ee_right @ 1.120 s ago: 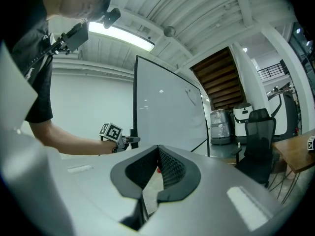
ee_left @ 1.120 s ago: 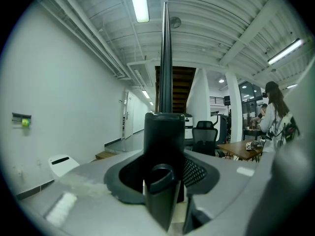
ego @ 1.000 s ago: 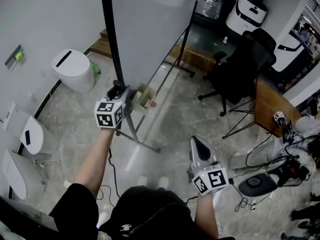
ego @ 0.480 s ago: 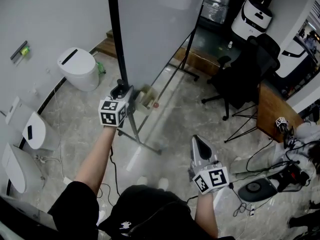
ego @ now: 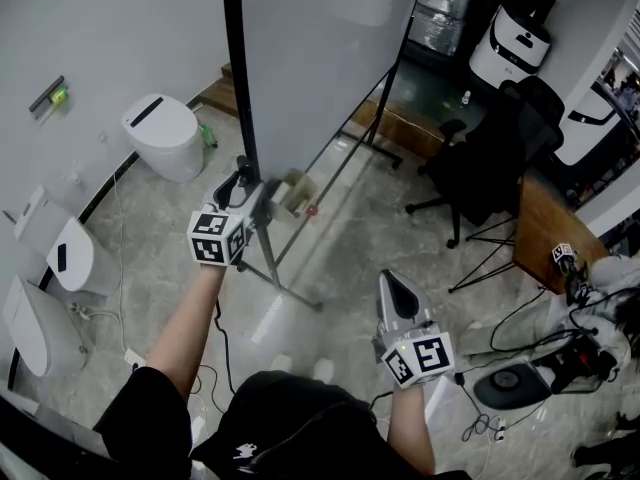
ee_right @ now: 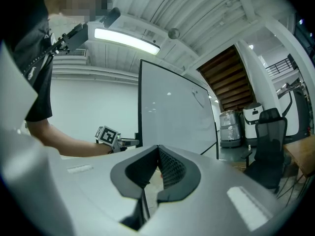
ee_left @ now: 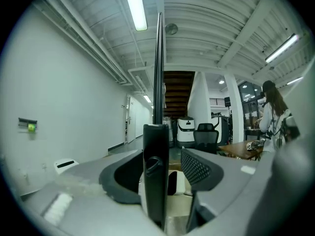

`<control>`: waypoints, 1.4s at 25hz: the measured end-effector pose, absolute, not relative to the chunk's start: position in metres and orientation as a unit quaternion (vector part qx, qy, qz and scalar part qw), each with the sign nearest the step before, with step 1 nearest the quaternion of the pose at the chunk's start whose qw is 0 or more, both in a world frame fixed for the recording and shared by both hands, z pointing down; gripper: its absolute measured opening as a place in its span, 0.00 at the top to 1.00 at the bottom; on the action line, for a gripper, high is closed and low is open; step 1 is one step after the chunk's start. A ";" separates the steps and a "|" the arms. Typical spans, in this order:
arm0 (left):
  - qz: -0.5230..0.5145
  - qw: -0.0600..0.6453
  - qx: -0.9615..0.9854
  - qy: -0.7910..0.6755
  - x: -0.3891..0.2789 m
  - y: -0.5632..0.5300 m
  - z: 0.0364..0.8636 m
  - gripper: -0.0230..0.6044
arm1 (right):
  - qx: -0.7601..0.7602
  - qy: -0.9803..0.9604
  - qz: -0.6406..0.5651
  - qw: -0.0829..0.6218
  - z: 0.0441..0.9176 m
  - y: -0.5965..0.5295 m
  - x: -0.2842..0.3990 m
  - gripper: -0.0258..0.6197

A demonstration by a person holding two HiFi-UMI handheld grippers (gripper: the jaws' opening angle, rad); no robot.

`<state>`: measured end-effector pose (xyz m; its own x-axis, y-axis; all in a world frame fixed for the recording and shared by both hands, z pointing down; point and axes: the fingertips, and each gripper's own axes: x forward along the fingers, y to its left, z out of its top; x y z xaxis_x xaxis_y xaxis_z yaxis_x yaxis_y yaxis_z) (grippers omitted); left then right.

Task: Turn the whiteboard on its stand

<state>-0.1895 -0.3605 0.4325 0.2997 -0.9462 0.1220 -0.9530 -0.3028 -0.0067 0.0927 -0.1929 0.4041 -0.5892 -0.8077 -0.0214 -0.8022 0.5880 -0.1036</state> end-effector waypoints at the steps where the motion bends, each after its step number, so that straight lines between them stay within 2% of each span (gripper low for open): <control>1: 0.046 0.030 0.804 -0.592 -0.189 -0.356 0.428 0.55 | -0.451 0.891 -0.042 0.033 0.405 -0.193 0.093 0.95; 6: 0.013 0.014 0.799 -0.601 -0.187 -0.330 0.401 0.59 | -0.445 0.894 -0.042 0.035 0.406 -0.192 0.093 0.95; 18: -0.028 0.017 0.834 -0.550 -0.115 -0.261 0.389 0.91 | -0.453 0.890 -0.027 0.037 0.401 -0.180 0.101 0.95; 21: -0.033 0.021 0.844 -0.535 -0.097 -0.252 0.392 0.96 | -0.462 0.886 -0.024 0.035 0.401 -0.177 0.104 0.95; 35: -0.034 0.024 0.882 -0.470 -0.039 -0.234 0.405 0.96 | -0.503 0.864 -0.010 0.021 0.401 -0.173 0.116 0.95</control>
<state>-0.0391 -0.2337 0.4051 0.5554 -0.8307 -0.0374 -0.8275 -0.5566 0.0741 0.1164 -0.1731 0.4014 -0.4938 -0.8692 -0.0265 -0.8683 0.4945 -0.0389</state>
